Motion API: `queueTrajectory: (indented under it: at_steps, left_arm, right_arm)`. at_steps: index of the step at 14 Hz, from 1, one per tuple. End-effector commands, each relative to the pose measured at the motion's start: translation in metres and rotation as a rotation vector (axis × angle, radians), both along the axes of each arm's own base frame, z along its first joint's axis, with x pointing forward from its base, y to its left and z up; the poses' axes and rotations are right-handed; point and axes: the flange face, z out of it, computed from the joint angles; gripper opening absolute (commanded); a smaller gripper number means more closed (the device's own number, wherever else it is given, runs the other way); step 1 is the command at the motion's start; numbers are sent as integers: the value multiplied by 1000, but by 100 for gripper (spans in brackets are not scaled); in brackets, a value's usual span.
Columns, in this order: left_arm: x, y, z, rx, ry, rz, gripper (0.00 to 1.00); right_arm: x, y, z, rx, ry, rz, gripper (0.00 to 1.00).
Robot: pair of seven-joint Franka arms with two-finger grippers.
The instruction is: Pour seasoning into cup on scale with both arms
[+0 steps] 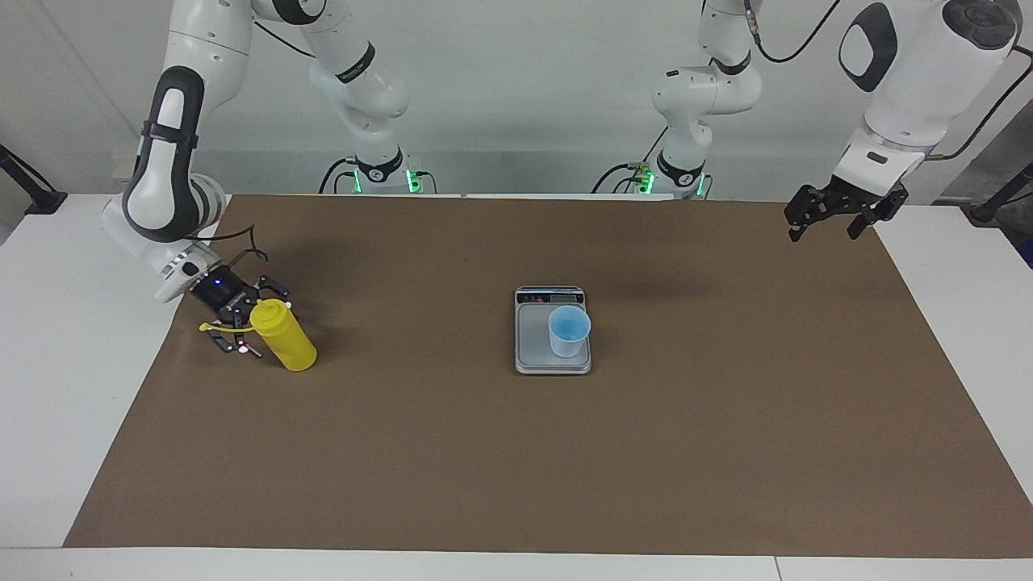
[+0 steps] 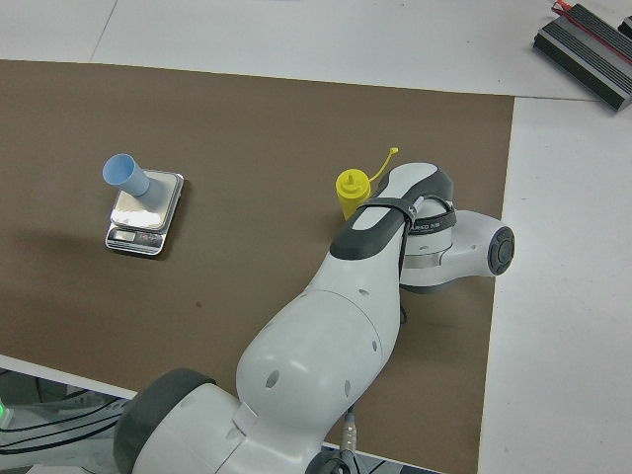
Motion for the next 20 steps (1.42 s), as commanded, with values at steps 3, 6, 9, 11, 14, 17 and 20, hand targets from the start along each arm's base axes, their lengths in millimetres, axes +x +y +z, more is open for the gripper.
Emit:
queueTrajectory:
  at_steps: [3, 6, 9, 11, 14, 17, 20]
  left_arm:
    - [-4, 2, 0, -13, 10, 2, 100]
    - [-4, 2, 0, -13, 10, 2, 100]
    - [-4, 2, 0, -13, 10, 2, 100]
    - [-4, 2, 0, -13, 10, 2, 100]
    - [-4, 2, 0, -13, 10, 2, 100]
    - [-4, 2, 0, -13, 10, 2, 100]
    - [-4, 2, 0, -13, 10, 2, 100]
  right_arm:
    - [-14, -39, 14, -73, 67, -19, 100]
    - [-5, -51, 44, -151, 101, -10, 100]
    - [-4, -49, 71, -172, 165, -62, 100]
    - [-4, -45, 86, -169, 187, -96, 100]
    - [-5, -39, 119, -222, 244, -163, 100]
    - [-3, -17, 153, -259, 281, -221, 100]
    - [3, 38, 201, -312, 349, -323, 100]
